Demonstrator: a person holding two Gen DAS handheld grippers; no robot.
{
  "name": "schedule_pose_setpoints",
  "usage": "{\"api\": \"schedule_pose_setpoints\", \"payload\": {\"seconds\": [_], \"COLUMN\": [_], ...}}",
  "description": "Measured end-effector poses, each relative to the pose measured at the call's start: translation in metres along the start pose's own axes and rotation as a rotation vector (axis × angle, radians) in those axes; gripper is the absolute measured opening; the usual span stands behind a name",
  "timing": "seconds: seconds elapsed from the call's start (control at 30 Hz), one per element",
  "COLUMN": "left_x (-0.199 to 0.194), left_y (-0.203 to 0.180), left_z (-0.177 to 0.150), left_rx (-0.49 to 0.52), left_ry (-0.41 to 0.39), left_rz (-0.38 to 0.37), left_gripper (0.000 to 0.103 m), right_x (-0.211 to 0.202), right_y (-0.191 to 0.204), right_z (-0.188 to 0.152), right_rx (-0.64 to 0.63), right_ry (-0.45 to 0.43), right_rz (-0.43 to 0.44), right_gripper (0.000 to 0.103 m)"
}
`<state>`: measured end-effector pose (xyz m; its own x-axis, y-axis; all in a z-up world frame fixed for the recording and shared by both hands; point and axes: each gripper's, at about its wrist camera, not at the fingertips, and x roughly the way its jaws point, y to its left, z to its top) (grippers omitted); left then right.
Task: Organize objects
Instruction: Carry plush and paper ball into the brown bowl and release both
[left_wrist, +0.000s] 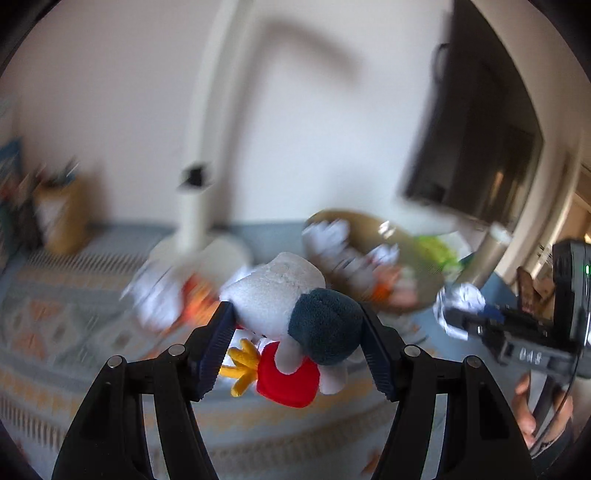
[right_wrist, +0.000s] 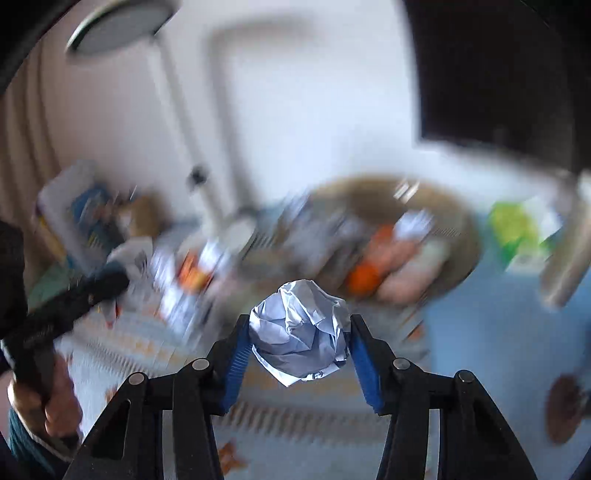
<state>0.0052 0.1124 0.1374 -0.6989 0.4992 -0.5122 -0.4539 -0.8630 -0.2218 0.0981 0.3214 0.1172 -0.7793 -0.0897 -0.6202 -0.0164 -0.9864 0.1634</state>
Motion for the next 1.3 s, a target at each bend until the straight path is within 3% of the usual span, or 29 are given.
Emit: {"api": "schedule_pose_setpoints", "payload": {"seconds": [0.17, 0.27, 0.47, 0.53, 0.57, 0.6, 0.67, 0.83, 0.93, 1.07, 1.1, 1.17, 1.3], "left_x": [0.071, 0.109, 0.166, 0.170, 0.171, 0.171, 0.164, 0.125, 0.079, 0.005, -0.018, -0.047, -0.062], "left_y": [-0.049, -0.060, -0.072, -0.080, -0.081, -0.082, -0.081, -0.074, -0.065, -0.045, -0.036, -0.016, 0.034], "left_z": [0.041, 0.056, 0.055, 0.049, 0.048, 0.048, 0.050, 0.057, 0.056, 0.039, 0.028, 0.010, -0.036], "left_rx": [0.070, 0.039, 0.030, 0.054, 0.058, 0.057, 0.046, 0.041, 0.081, 0.114, 0.124, 0.124, 0.068], "left_ry": [0.015, -0.002, 0.020, 0.016, 0.025, 0.037, 0.023, 0.001, -0.033, -0.111, -0.134, -0.169, -0.102], "left_rz": [-0.033, -0.042, -0.084, -0.099, -0.110, -0.109, -0.111, -0.150, -0.112, 0.017, 0.065, 0.128, 0.286], "left_gripper": [0.064, 0.064, 0.064, 0.068, 0.073, 0.080, 0.087, 0.087, 0.087, 0.088, 0.098, 0.102, 0.102], "right_x": [0.013, 0.043, 0.093, 0.099, 0.101, 0.101, 0.094, 0.068, 0.052, 0.009, 0.001, -0.012, -0.002], "right_y": [-0.074, -0.115, -0.137, -0.137, -0.136, -0.138, -0.140, -0.139, -0.126, -0.089, -0.078, -0.051, -0.001], "right_z": [0.049, 0.061, 0.074, 0.076, 0.076, 0.074, 0.071, 0.064, 0.061, 0.044, 0.036, 0.009, -0.042], "right_rx": [0.226, 0.393, 0.502, 0.493, 0.484, 0.493, 0.510, 0.535, 0.513, 0.421, 0.387, 0.313, 0.178], "right_ry": [-0.087, -0.131, -0.084, -0.059, -0.054, -0.066, -0.099, -0.141, -0.139, -0.146, -0.141, -0.121, -0.073], "right_rz": [-0.078, -0.074, -0.019, 0.012, 0.024, 0.019, 0.025, 0.037, 0.069, -0.013, -0.045, -0.105, -0.186], "right_gripper": [0.051, 0.051, 0.051, 0.059, 0.076, 0.087, 0.087, 0.088, 0.088, 0.089, 0.093, 0.095, 0.095]}}
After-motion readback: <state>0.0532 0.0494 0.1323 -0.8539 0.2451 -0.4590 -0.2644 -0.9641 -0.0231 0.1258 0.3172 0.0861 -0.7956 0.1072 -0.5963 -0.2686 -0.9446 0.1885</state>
